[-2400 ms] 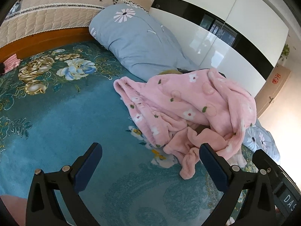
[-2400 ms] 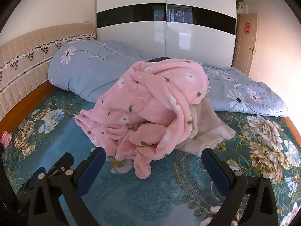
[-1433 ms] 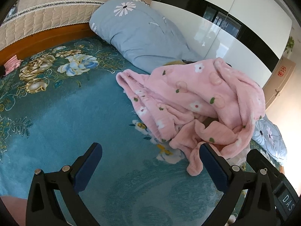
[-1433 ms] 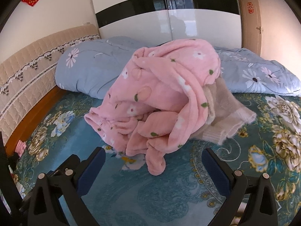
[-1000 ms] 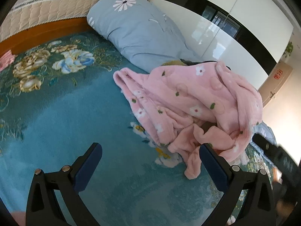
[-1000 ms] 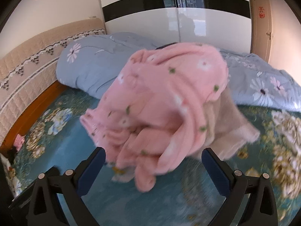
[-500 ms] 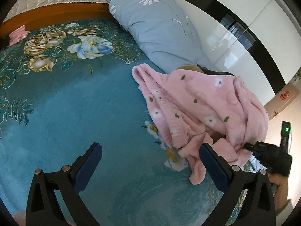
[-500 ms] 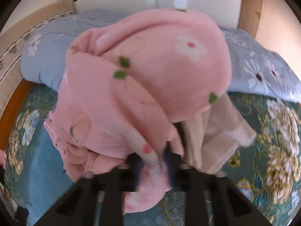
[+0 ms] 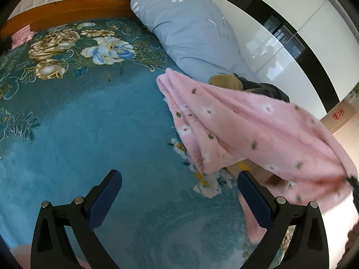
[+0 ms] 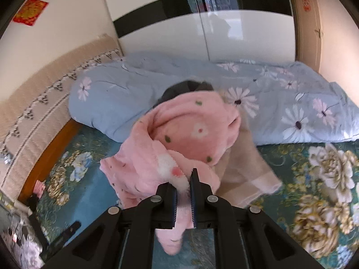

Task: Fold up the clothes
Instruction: 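Grasp the pink pants waistband with the right gripper and lift it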

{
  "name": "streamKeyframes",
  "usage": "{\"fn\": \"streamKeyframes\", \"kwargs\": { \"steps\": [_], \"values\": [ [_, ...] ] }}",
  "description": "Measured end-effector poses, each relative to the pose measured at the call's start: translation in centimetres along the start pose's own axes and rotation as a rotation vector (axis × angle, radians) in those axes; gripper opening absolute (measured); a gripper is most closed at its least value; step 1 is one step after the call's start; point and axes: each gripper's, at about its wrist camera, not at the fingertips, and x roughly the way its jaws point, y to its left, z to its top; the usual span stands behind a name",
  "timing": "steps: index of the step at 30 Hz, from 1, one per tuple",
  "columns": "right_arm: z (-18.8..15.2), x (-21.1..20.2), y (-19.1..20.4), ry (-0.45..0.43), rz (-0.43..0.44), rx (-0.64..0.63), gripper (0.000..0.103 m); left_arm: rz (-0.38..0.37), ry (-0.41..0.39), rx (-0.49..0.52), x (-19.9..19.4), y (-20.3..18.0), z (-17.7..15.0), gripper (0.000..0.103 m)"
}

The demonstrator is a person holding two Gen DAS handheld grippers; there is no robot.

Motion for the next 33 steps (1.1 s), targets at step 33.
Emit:
{"fn": "streamKeyframes", "kwargs": {
  "steps": [33],
  "values": [
    [-10.2, -0.8, -24.3, 0.16, -0.349, 0.443, 0.01, 0.043, 0.324, -0.225, 12.6, 1.4, -0.4, 0.078]
  ]
}}
